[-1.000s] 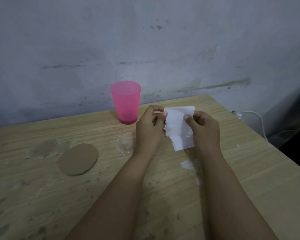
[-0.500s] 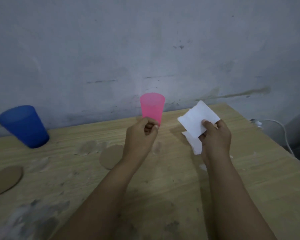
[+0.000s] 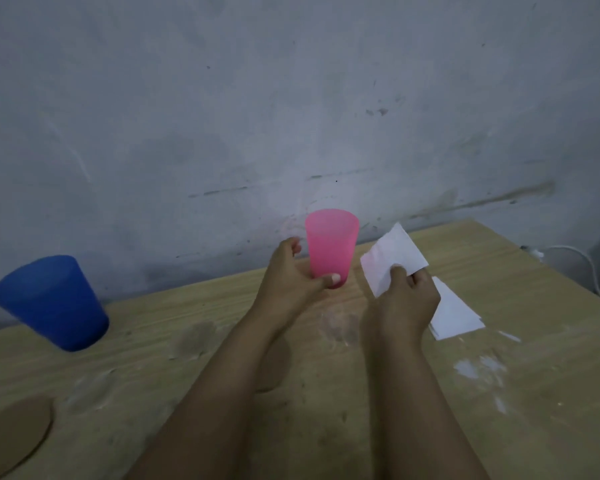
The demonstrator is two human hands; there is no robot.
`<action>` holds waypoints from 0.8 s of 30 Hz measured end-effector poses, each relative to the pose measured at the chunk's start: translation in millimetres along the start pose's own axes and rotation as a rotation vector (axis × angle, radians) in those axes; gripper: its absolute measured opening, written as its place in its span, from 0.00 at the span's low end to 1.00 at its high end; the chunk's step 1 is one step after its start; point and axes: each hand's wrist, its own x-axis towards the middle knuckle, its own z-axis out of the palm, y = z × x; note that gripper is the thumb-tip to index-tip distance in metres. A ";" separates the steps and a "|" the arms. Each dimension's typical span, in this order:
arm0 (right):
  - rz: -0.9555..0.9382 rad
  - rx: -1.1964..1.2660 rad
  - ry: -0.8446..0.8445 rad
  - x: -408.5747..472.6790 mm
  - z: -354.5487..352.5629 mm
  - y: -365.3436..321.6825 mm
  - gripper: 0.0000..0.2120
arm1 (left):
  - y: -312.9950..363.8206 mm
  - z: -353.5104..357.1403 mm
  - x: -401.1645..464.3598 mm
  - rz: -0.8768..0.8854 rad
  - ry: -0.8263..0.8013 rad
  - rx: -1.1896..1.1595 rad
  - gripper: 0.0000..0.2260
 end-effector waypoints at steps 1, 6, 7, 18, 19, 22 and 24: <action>-0.010 -0.012 -0.013 0.9 1.2 3.1 0.10 | -1.7 1.3 4.6 0.012 -0.029 0.007 0.45; 0.009 0.010 -0.051 4.6 9.6 1.2 0.11 | -8.4 9.2 18.4 0.104 -0.045 -0.051 0.41; 0.013 0.028 -0.064 4.8 10.5 -0.2 0.11 | -9.3 10.6 19.1 0.127 -0.038 -0.057 0.39; 0.104 0.004 -0.113 9.6 14.1 -4.0 0.10 | 3.5 3.5 24.4 0.175 0.034 -0.155 0.32; 0.114 0.003 -0.128 9.4 15.5 -2.9 0.10 | 8.0 0.3 25.0 0.171 0.043 -0.180 0.33; 0.280 0.098 -0.110 8.4 20.4 0.4 0.06 | 21.6 -8.3 23.9 0.170 0.053 -0.241 0.39; 0.441 0.231 -0.122 5.3 23.6 1.1 0.06 | 29.2 -12.8 21.9 0.172 0.048 -0.276 0.39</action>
